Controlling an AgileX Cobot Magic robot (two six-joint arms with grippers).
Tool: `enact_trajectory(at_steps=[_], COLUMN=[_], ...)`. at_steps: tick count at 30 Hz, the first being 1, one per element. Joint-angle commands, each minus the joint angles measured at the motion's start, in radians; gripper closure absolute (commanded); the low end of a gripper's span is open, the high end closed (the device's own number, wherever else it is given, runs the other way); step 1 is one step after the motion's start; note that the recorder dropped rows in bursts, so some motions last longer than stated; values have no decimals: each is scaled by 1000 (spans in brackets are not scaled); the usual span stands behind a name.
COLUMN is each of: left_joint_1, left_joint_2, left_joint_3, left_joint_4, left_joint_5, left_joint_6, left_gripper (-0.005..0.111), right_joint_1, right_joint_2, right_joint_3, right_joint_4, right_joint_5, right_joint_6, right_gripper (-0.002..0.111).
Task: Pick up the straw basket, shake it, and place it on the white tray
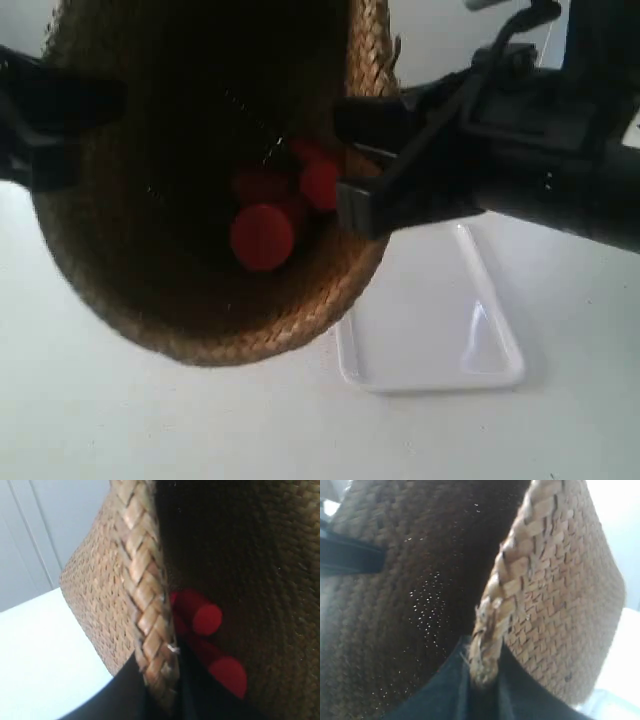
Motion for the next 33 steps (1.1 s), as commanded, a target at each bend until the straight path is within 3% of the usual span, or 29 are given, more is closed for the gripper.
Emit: enact_trajectory(at_steps=[1,5,10,15,21,26,30,33], left_joint_1=[-21,-21,-32,-17,-43,-3,-20,-29], left_joint_2=[-83,-2,-80,-31,-99,-4,-41,-87], left_joint_3=[-10,66,13,98,27,100,13,-9], left_joint_4=[31,39,42,98,71,116,96,125], left_joint_5=[-17,-73,-16,-145,-66,-159,-42,-51], left_joint_6=[18,-7,-54,-47,-108,-73,-139,-100], left_gripper=[107,107,107,107,107,107,107,107], right_joint_1=[12,-40,-18,-67,-67,-105,-92,-72], right_joint_2=[-116,-20,-108,-43,-95,11,-41,-102], right_joint_3=[-19,79,19,111,-6,86,-35,-50], right_joint_4=[-42,-57,-32,-60,-17,-126,-117,-140], right_joint_5=[-24,-101,27,-149,91,-144,90,85], right_joint_6=[-25,-25,68,-18,71,56,143,122], right_gripper=[108,108,108,108,108,108,108,108])
